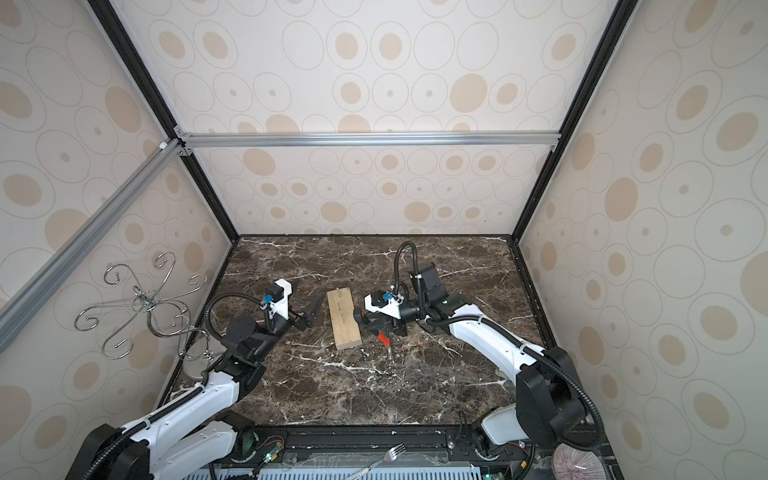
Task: Use a claw hammer to pull out a nail
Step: Pick up the hammer at the center of the board.
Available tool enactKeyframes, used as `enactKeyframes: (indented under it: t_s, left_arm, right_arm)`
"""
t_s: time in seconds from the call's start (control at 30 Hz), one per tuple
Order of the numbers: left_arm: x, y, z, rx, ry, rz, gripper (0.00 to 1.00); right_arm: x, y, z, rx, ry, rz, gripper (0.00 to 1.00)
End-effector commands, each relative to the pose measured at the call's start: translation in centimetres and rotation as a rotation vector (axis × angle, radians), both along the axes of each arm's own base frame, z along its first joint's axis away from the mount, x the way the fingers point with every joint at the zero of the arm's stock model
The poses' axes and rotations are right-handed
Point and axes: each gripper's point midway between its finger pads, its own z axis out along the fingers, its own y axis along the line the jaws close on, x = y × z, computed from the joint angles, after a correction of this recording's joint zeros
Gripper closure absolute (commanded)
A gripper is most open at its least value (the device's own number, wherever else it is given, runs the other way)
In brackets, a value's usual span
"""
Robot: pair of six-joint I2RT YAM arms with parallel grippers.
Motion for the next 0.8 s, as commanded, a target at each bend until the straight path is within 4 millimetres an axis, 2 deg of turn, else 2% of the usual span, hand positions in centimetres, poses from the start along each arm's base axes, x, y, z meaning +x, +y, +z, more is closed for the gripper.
enactKeyframes:
  t_s: [0.0, 0.1, 0.27, 0.43, 0.77]
  left_arm:
    - [-2.8, -2.1, 1.5, 0.081, -0.138, -0.145, 0.25]
    - [-4.5, -3.4, 1.1, 0.129, -0.164, -0.228, 0.28]
    - [-6.1, -5.5, -0.7, 0.201, -0.145, -0.341, 0.29]
    - [-7.0, -7.0, -2.4, 0.252, -0.123, -0.419, 0.3]
    - [-8.4, -10.6, -4.2, 0.27, -0.135, -0.545, 0.35]
  right_arm:
    - [-0.3, 0.4, 3.2, 0.128, -0.025, 0.045, 0.78]
    - [-0.1, 0.4, 3.6, 0.15, -0.02, 0.042, 0.78]
    - [0.1, 0.6, 3.4, 0.155, -0.002, 0.045, 0.78]
    - [0.1, 0.7, 3.4, 0.16, 0.015, 0.048, 0.78]
    - [-0.6, 0.8, 3.9, 0.187, 0.059, 0.082, 0.77]
